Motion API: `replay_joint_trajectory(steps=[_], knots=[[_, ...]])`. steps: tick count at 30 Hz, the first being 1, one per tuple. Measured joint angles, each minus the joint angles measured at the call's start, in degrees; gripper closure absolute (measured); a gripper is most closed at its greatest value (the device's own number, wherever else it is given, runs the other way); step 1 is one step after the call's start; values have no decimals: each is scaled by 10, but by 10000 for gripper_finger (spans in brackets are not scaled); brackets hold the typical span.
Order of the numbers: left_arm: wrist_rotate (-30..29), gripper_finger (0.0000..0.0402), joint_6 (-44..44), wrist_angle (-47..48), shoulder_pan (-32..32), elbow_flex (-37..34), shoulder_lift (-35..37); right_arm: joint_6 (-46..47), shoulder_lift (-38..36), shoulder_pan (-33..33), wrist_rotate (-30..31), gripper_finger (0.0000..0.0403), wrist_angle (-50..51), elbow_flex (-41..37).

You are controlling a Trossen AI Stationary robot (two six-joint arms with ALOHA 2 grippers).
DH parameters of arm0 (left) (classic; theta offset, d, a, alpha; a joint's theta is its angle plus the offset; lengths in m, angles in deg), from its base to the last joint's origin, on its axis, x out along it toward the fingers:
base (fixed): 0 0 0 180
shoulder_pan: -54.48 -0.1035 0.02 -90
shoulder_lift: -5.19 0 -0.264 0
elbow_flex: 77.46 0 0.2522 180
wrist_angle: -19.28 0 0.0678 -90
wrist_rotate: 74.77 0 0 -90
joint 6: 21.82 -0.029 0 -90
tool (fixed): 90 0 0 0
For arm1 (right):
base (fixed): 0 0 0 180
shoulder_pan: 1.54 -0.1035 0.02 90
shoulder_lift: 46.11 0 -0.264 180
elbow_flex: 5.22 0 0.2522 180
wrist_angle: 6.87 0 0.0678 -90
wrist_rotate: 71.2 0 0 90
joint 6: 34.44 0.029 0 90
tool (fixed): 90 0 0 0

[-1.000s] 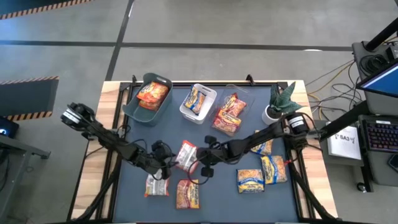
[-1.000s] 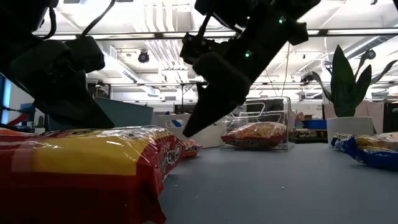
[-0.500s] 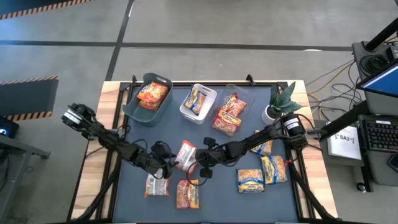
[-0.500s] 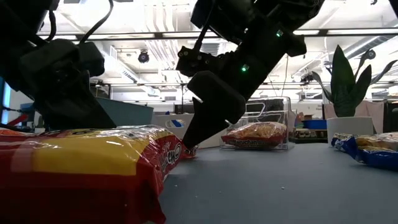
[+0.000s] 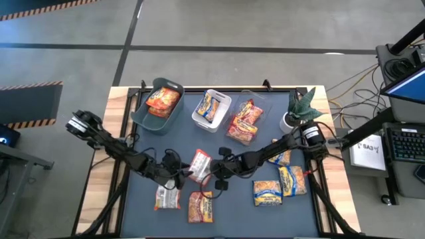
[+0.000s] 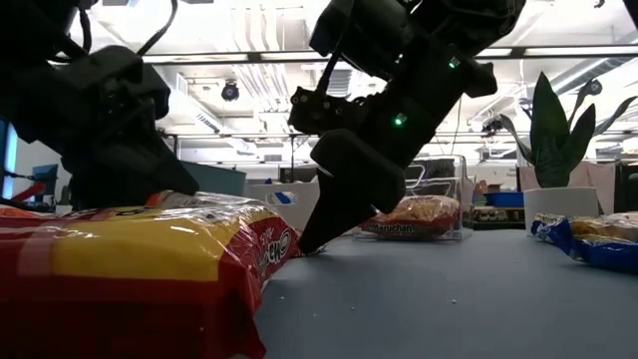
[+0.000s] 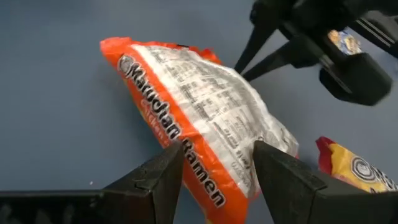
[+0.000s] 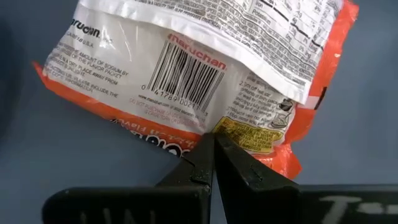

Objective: Sort Maruchan noodles
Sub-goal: Put the orange noodle pack into the blue bin

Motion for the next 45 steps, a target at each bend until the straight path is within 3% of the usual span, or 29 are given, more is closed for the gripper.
replay_joint_trajectory(steps=[4, 17, 21, 28, 35, 45], knots=[[-6, 223, 27, -13, -2, 0, -18, 3, 0, 0, -1, 394, -2, -2], [-8, 226, -6, -121, -3, -2, -73, 6, -1, 0, -1, 394, -10, -3], [-7, 263, -8, -114, -3, -2, -69, 11, -1, 0, 0, 394, -11, -3], [-3, 389, -22, -111, -2, -2, -54, 19, -18, 0, 1, 394, -11, -2], [-4, 400, -49, -109, -3, -1, -50, 41, -56, 2, -3, 394, 2, -4], [-38, 401, -182, -108, -12, 26, -33, 55, -73, 2, 1, 390, -7, -3]])
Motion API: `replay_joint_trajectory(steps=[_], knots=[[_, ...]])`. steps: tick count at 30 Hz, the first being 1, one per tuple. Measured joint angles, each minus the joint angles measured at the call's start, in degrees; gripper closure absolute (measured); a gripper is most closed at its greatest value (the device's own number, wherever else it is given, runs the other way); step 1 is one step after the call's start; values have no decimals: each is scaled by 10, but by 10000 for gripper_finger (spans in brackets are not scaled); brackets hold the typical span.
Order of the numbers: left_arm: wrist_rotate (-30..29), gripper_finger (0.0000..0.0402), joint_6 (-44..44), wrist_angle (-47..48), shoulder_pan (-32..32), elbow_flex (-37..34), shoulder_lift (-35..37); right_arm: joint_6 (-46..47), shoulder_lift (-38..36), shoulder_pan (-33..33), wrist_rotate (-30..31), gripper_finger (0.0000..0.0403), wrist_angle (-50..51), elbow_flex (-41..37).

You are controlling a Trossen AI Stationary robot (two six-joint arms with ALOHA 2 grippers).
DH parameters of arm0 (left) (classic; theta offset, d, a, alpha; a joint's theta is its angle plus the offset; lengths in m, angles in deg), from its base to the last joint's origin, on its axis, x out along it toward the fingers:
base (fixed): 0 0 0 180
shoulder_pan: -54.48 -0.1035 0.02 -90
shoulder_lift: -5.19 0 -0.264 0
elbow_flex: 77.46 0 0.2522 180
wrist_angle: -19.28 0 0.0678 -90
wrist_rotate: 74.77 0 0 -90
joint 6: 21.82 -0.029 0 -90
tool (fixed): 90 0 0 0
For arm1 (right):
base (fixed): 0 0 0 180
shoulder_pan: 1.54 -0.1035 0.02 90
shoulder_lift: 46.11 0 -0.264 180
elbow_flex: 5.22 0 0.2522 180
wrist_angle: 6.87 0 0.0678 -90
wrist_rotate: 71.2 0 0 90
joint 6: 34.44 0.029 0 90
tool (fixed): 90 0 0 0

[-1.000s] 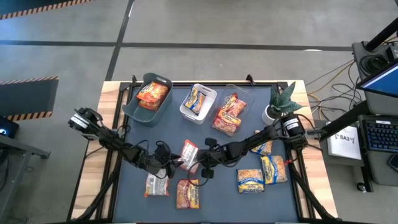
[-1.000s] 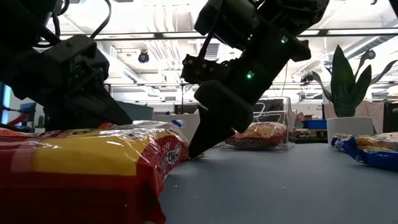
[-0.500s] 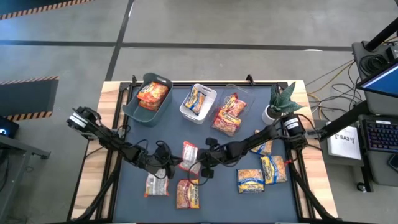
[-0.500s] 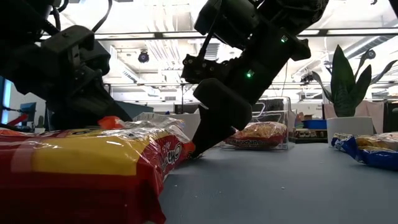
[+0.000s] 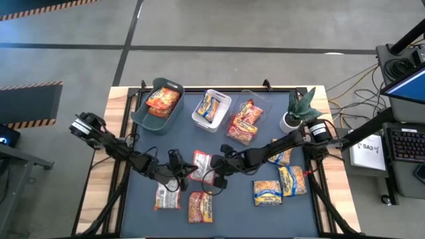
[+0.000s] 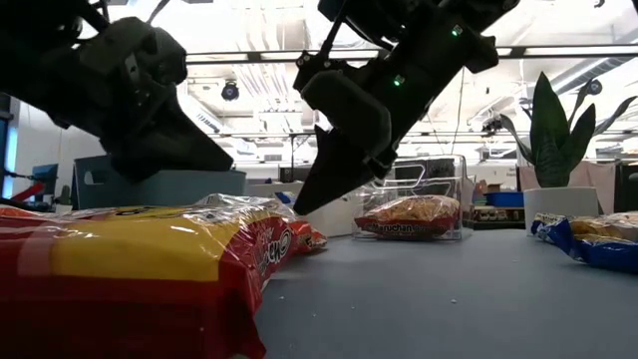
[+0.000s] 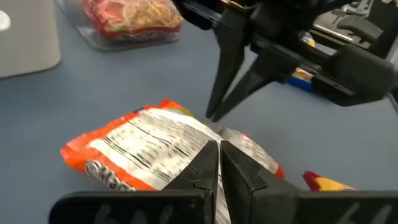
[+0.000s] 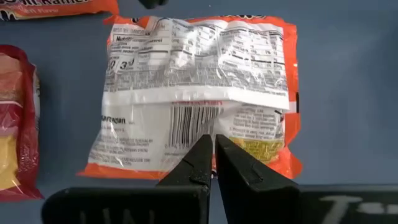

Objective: Sort Maruchan noodles
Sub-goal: Put the orange noodle pack into the blue bin

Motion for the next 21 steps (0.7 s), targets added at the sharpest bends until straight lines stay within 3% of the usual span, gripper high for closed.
replay_joint_trajectory(steps=[10, 14, 21], knots=[[38, 402, -73, 89, -2, 2, 37, 78, -33, 6, -9, 390, 38, 1], [40, 402, -85, 89, -7, 2, 33, 138, -55, 21, -97, 386, 47, -3], [42, 402, -82, 79, -9, 2, 11, 185, -56, 21, -155, 319, 45, -9]])
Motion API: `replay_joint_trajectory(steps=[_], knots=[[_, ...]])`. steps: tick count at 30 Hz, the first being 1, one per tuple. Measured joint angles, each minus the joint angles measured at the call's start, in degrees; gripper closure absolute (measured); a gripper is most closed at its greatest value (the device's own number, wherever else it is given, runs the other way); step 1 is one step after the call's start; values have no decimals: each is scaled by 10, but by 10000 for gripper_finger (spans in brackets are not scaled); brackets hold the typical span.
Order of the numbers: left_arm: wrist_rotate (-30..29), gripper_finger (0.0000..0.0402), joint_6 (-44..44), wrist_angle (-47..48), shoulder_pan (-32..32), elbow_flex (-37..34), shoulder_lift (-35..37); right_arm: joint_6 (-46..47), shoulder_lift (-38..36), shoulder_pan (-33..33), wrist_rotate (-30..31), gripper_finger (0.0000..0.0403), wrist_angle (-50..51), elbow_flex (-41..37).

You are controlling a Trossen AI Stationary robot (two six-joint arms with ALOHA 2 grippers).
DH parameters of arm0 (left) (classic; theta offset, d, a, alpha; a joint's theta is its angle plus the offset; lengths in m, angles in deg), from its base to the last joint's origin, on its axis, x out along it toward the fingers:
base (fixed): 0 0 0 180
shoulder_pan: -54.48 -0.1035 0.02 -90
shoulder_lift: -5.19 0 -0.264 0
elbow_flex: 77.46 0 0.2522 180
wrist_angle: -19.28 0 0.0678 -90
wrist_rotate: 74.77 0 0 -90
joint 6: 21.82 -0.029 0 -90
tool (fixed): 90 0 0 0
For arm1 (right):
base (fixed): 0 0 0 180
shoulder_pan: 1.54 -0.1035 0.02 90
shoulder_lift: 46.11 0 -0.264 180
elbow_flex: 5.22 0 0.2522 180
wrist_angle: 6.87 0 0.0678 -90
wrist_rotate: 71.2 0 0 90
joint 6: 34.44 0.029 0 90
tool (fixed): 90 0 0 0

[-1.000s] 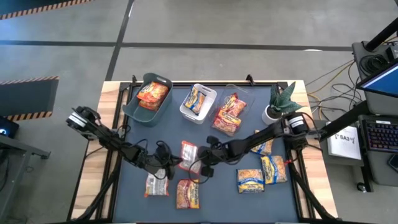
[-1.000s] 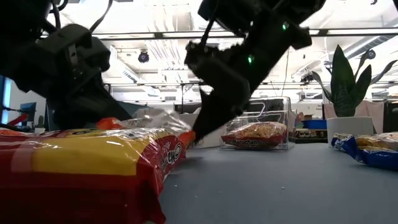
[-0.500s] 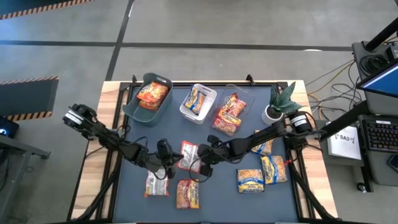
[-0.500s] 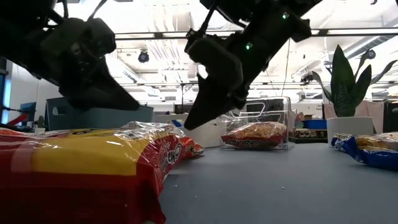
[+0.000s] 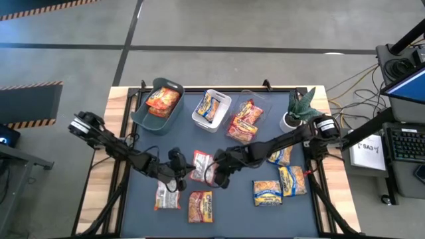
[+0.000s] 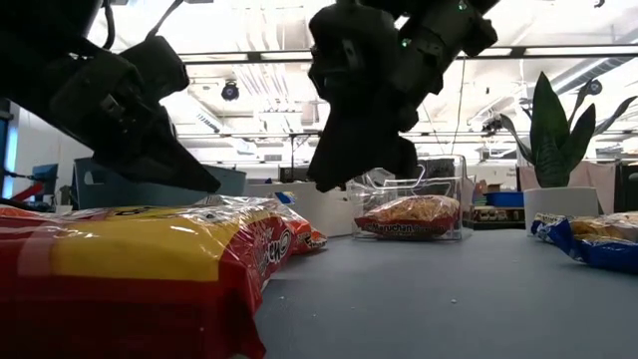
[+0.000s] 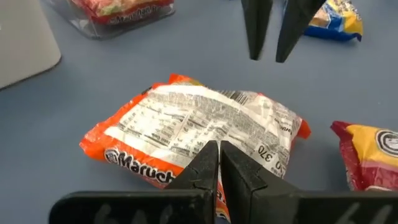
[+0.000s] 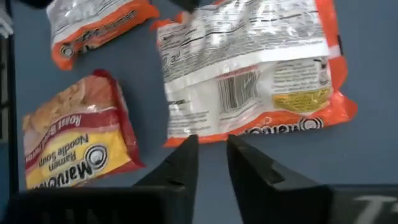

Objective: Sort Maruchan noodles
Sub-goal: Put the orange noodle pack into the blue bin

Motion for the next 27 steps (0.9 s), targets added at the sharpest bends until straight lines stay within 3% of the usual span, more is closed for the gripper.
replay_joint_trajectory(steps=[8, 14, 20, 27], knots=[[16, 402, 13, 0, 0, 0, -24, 91, 1, -1, 9, 199, -26, -31], [26, 401, 37, 21, 0, 0, -32, 154, 1, -3, 8, 131, -103, -78], [25, 401, 50, 40, 0, -1, -32, 191, 1, -3, 9, 88, -197, -121], [25, 401, 50, 41, 0, -1, -32, 199, 2, 2, 48, 73, -234, -137]])
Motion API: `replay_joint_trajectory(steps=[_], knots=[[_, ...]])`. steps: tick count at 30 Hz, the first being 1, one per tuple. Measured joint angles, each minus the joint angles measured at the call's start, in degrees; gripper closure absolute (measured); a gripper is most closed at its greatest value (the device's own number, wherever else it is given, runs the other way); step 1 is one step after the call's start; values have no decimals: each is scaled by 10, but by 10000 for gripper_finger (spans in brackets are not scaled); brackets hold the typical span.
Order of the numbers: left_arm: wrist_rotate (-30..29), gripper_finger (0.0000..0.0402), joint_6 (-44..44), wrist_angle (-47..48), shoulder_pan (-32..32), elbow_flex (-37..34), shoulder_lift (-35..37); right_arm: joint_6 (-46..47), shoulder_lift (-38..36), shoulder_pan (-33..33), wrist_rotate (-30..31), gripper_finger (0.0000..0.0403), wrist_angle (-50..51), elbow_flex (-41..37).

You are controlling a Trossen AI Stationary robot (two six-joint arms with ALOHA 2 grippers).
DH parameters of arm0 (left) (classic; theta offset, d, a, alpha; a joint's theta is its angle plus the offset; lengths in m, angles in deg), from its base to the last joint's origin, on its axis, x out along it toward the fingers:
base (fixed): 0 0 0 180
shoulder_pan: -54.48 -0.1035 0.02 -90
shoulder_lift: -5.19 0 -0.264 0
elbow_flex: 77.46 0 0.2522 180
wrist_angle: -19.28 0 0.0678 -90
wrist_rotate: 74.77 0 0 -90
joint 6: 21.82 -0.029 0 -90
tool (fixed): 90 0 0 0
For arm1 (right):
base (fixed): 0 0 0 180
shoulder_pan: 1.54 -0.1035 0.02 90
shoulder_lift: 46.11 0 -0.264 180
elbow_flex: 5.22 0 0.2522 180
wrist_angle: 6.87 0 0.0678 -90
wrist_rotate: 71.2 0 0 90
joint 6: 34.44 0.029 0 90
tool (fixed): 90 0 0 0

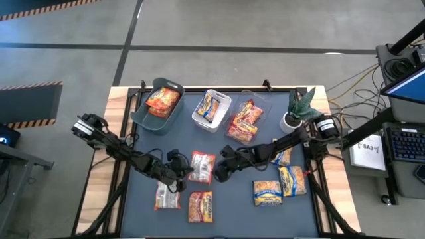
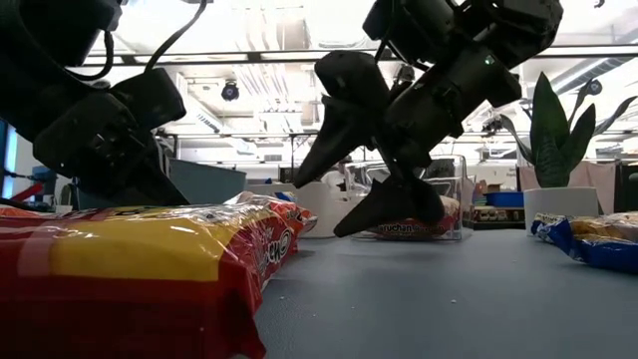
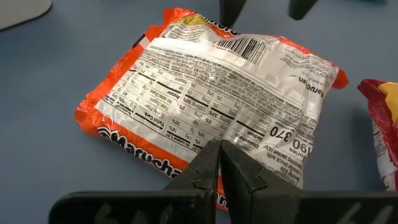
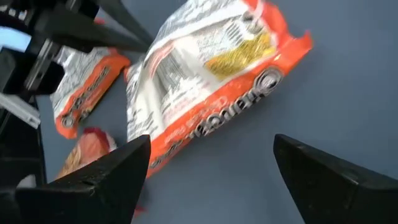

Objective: Sort Maruchan noodles
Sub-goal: Put the orange noodle pack into the blue bin

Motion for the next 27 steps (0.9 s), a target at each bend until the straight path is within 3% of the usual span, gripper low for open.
replay_joint_trajectory(steps=[11, 19, 27], knots=[[0, 401, 3, 0, 0, 0, 0, 1, 3, 1, 36, 76, -11, 1], [-1, 401, 3, 2, 0, -1, 0, -19, 70, 1, 28, 80, -26, 54], [-3, 401, 3, -2, 0, -6, 0, -62, 79, 2, 30, 95, -37, 85]])
